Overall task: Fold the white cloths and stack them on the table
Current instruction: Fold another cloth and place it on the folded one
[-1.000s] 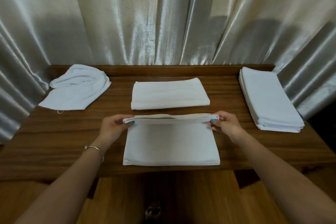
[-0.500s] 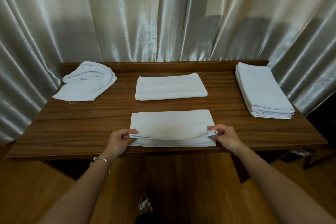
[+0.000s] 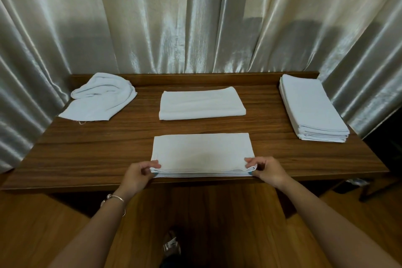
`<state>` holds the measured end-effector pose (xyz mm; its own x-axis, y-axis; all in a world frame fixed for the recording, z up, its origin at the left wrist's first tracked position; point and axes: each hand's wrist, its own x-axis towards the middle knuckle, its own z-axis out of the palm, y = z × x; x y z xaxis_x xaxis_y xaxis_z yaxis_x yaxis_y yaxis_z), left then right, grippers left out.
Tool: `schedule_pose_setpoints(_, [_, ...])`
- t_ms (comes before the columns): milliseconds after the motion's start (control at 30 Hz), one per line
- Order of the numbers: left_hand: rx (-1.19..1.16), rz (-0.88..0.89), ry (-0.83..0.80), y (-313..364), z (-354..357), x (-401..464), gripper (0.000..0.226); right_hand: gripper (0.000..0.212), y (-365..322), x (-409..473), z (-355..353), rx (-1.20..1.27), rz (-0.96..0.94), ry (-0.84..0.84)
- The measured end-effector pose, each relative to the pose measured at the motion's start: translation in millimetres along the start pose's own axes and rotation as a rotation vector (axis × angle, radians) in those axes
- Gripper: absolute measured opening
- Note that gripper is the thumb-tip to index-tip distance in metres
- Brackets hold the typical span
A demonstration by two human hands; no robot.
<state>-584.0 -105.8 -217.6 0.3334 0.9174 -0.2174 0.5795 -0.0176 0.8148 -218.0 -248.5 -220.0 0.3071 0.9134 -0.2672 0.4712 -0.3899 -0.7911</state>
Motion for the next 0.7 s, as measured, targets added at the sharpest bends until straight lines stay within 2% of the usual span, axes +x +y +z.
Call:
schedule_pose_setpoints(67, [0.105, 0.050, -0.019, -4, 2, 2, 0.037, 0.018, 7, -2, 4, -0.234, -0.058, -0.046])
schedule_pose_setpoints(133, [0.258, 0.091, -0.029, -4, 3, 3, 0.041, 0.002, 10, -1, 3, -0.465, -0.108, 0.005])
schedule_pose_setpoints(167, [0.343, 0.121, -0.002, -3, 3, 4, 0.042, 0.013, 11, -1, 3, -0.521, -0.129, 0.058])
schedule_pose_setpoints(267, [0.498, 0.181, 0.174, 8, 1, 12, 0.043, 0.023, -3, 3, 2, -0.517, -0.196, 0.263])
schedule_pose_setpoints(367, [0.381, 0.219, 0.334, 33, 19, 29, 0.042, 0.020, -28, 22, 18, -0.543, -0.229, 0.405])
schedule_pose_setpoints(433, [0.322, 0.302, 0.338, 56, 44, 44, 0.035, 0.030, -47, 41, 41, -0.623, -0.214, 0.381])
schedule_pose_setpoints(533, [0.348, 0.371, 0.175, 80, 89, 63, 0.035, 0.042, -71, 69, 82, -0.717, -0.218, 0.236])
schedule_pose_setpoints(600, [0.428, 0.357, 0.075, 84, 111, 72, 0.043, 0.046, -80, 82, 102, -0.754, -0.233, 0.161])
schedule_pose_setpoints(700, [0.577, 0.285, 0.017, 73, 119, 83, 0.050, 0.051, -75, 93, 114, -0.789, -0.234, 0.073])
